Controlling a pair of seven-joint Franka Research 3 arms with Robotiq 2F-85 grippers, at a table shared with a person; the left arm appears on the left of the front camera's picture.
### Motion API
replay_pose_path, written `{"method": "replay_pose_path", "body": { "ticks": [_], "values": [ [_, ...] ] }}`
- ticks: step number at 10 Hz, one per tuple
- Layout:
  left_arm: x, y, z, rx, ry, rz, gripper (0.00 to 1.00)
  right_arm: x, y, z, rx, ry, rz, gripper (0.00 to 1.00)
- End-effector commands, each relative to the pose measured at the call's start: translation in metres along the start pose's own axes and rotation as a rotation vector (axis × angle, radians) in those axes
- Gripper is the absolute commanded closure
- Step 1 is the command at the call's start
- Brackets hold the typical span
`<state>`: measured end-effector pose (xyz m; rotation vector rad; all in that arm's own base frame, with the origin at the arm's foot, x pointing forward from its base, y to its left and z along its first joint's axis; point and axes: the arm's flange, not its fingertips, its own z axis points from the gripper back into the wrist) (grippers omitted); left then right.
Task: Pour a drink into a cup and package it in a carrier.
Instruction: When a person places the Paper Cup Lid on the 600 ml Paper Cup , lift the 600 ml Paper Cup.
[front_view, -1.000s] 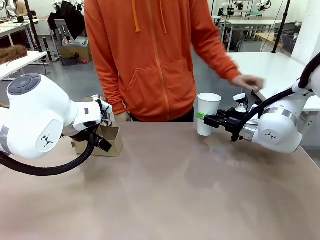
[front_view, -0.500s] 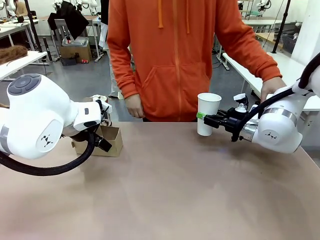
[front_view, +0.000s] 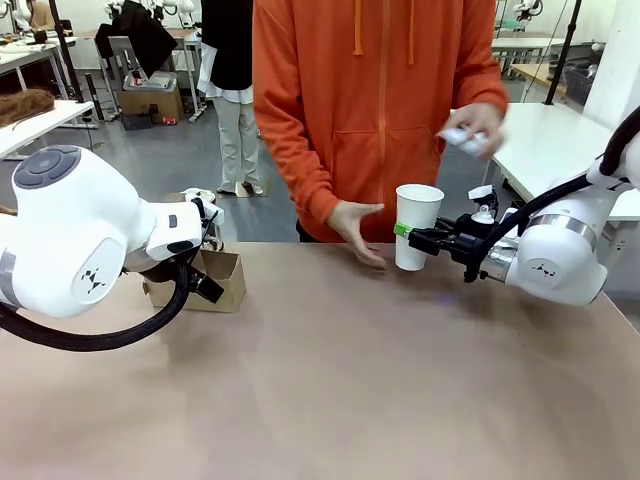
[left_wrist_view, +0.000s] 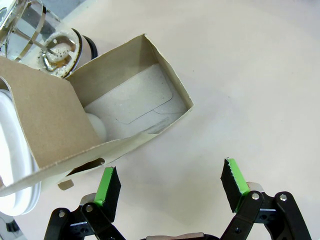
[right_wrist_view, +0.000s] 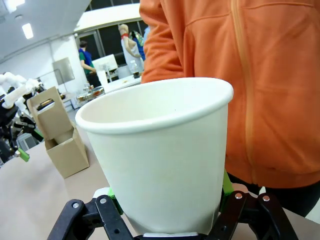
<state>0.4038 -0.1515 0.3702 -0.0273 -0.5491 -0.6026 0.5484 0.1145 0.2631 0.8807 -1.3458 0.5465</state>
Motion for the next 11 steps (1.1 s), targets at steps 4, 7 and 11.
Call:
{"method": "replay_pose_path", "body": {
  "ticks": [4, 7, 11],
  "values": [
    [-0.0001, 0.0001, 0.0004, -0.001, -0.001, 0.001, 0.0, 0.0039, 0.002, -0.001, 0.002, -0.007, 0.004, 0.2],
    [-0.0001, 0.0001, 0.0004, -0.001, -0.001, 0.001, 0.0, 0.0039, 0.002, -0.001, 0.002, -0.007, 0.004, 0.2],
    [-0.0001, 0.0001, 0.0004, -0.001, -0.001, 0.001, 0.0, 0.0039, 0.002, -0.001, 0.002, -0.007, 0.004, 0.2]
  ]
}}
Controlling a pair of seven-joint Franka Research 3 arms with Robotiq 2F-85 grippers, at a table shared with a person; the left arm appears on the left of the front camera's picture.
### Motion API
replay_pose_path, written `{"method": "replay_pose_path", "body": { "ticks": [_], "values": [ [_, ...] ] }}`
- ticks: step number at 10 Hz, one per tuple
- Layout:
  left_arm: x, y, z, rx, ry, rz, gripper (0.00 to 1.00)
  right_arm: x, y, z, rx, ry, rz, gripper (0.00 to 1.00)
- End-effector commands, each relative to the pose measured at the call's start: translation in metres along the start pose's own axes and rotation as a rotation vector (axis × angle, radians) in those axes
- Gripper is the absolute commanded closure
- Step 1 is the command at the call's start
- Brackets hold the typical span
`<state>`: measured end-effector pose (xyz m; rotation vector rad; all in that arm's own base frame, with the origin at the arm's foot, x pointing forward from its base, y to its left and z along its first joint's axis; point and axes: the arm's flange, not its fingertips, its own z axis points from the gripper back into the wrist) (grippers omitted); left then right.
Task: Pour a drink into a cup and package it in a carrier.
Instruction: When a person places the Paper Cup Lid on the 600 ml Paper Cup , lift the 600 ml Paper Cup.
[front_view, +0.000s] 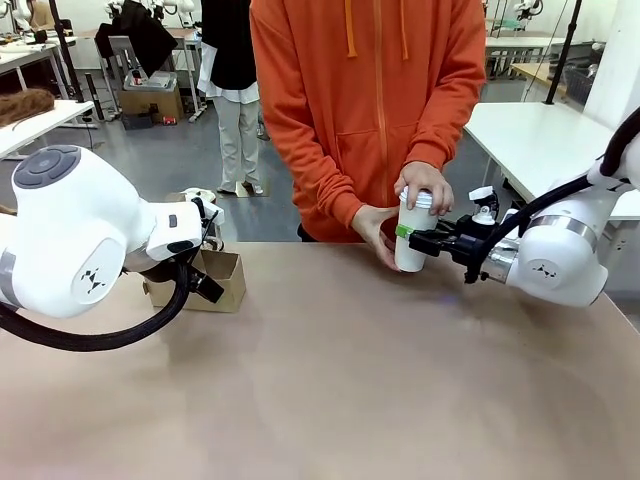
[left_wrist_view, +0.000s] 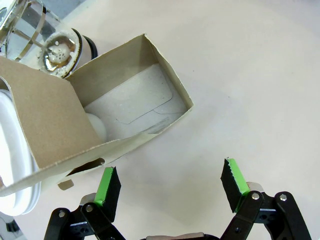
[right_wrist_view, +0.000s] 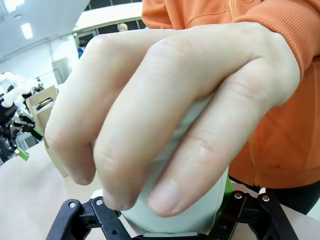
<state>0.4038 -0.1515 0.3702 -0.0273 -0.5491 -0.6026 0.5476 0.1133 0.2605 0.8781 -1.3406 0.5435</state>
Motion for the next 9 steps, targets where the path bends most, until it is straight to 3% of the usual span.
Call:
{"method": "replay_pose_path", "body": {
  "ticks": [1, 9],
  "values": [
    [-0.0001, 0.0001, 0.0004, -0.001, -0.001, 0.001, 0.0, 0.0063, 0.0028, -0.0024, 0.005, -0.011, 0.007, 0.2],
    [-0.0001, 0.0001, 0.0004, -0.001, -0.001, 0.001, 0.0, 0.0008, 0.0003, -0.0005, 0.002, -0.001, 0.002, 0.2]
  ]
}}
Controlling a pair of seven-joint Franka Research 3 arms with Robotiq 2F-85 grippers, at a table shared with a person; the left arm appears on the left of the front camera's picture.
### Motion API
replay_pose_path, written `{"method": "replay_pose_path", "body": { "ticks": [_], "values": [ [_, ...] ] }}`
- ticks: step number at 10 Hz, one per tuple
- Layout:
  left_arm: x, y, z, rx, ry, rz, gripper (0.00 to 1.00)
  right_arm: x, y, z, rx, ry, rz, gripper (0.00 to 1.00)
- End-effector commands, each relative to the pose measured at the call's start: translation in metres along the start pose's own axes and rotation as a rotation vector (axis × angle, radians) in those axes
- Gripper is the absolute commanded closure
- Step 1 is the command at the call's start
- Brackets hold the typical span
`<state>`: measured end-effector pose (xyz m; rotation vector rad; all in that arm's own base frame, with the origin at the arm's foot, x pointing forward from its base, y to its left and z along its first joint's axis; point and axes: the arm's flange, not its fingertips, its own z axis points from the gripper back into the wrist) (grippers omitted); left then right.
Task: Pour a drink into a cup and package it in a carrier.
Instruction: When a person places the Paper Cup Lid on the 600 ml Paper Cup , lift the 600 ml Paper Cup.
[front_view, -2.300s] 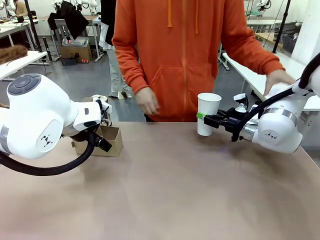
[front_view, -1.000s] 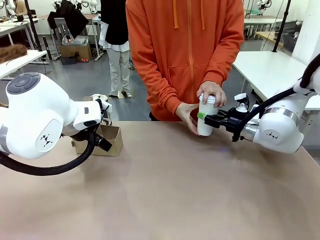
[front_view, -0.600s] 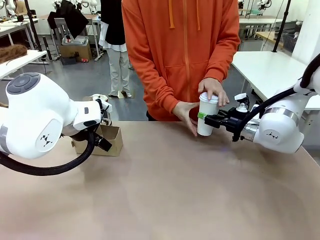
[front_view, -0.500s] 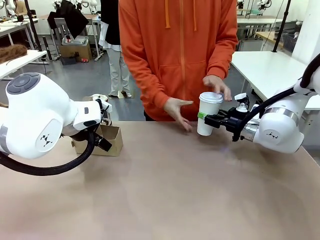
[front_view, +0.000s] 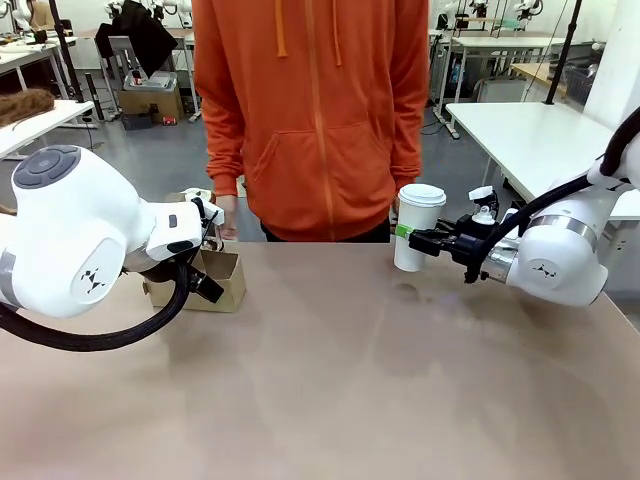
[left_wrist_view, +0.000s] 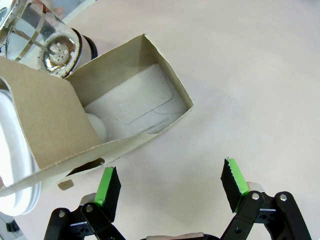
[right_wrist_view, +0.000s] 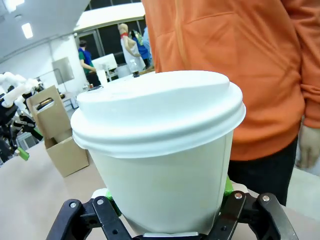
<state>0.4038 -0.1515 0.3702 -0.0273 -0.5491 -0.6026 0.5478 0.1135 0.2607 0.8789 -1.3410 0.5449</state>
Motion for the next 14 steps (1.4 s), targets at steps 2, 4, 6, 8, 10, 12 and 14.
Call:
{"method": "replay_pose_path", "body": {
  "ticks": [2, 4, 6, 8, 10, 12, 14],
  "values": [
    [0.0, 0.0, 0.0, -0.001, -0.001, 0.001, 0.0, 0.056, 0.03, 0.0, 0.069, -0.004, -0.007, 0.2],
    [0.0, 0.0, 0.0, -0.001, -0.001, 0.001, 0.0, 0.136, 0.072, 0.007, 0.108, -0.027, 0.041, 0.2],
    [0.0, 0.0, 0.0, -0.001, -0.001, 0.001, 0.0, 0.194, 0.12, 0.021, 0.139, -0.002, 0.035, 0.2],
    [0.0, 0.0, 0.0, -0.001, -0.001, 0.001, 0.0, 0.235, 0.157, 0.037, 0.132, 0.013, 0.074, 0.2],
    [0.0, 0.0, 0.0, -0.001, -0.001, 0.001, 0.0, 0.244, 0.168, 0.042, 0.14, 0.042, 0.075, 0.2],
    [0.0, 0.0, 0.0, -0.001, -0.001, 0.001, 0.0, 0.247, 0.173, 0.039, 0.143, 0.006, 0.1, 0.2],
    [0.0, 0.0, 0.0, -0.001, -0.001, 0.001, 0.0, 0.247, 0.173, 0.039, 0.143, 0.006, 0.1, 0.2]
  ]
}}
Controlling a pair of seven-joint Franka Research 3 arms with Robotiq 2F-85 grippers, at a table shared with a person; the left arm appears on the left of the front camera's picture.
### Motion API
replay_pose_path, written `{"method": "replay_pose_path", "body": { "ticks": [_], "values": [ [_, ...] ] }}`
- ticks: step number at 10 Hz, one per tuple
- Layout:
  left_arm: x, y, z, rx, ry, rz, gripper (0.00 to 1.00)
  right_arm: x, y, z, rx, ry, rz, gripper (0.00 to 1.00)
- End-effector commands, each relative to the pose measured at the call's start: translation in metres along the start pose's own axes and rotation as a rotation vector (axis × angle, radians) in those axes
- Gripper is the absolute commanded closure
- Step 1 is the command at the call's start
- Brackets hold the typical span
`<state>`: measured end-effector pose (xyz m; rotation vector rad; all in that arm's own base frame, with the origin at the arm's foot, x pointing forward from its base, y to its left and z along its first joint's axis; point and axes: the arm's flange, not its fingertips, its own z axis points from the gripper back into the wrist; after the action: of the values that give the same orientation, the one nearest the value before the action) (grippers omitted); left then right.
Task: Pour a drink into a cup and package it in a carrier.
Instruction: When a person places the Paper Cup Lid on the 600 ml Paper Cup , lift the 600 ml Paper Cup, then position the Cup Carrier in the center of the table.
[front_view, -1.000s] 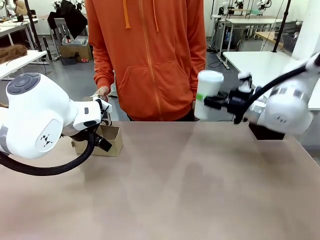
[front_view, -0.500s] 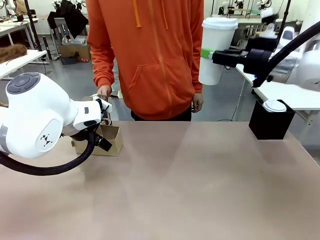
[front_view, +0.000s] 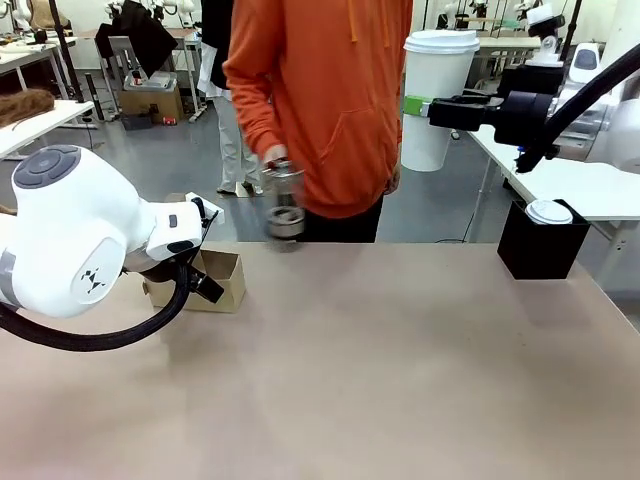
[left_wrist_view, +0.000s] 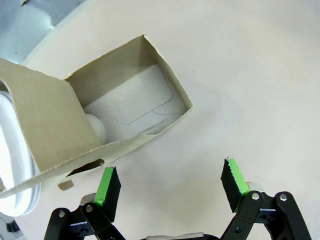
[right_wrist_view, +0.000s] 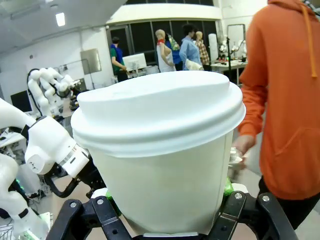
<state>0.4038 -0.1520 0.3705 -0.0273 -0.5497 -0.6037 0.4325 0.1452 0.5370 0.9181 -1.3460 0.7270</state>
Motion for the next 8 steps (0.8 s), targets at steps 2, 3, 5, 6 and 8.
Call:
{"method": "replay_pose_path", "body": {
  "ticks": [2, 3, 5, 6, 8],
  "values": [
    [-0.0004, 0.0005, 0.0002, -0.001, 0.0, 0.002, 0.0, 0.0037, 0.0006, -0.003, 0.007, -0.015, 0.002, 0.2],
    [-0.0004, 0.0005, 0.0002, -0.001, 0.0, 0.002, 0.0, 0.0037, 0.0006, -0.003, 0.007, -0.015, 0.002, 0.2],
    [-0.0004, 0.0005, 0.0002, -0.001, 0.0, 0.002, 0.0, 0.0037, 0.0006, -0.003, 0.007, -0.015, 0.002, 0.2],
    [-0.0004, 0.0005, 0.0002, -0.001, 0.0, 0.002, 0.0, 0.0037, 0.0006, -0.003, 0.007, -0.015, 0.002, 0.2],
    [0.0, 0.0, 0.0, 0.0, 0.0, 0.0, 0.0, 0.0037, 0.0006, -0.003, 0.007, -0.015, 0.002, 0.2]
  ]
}}
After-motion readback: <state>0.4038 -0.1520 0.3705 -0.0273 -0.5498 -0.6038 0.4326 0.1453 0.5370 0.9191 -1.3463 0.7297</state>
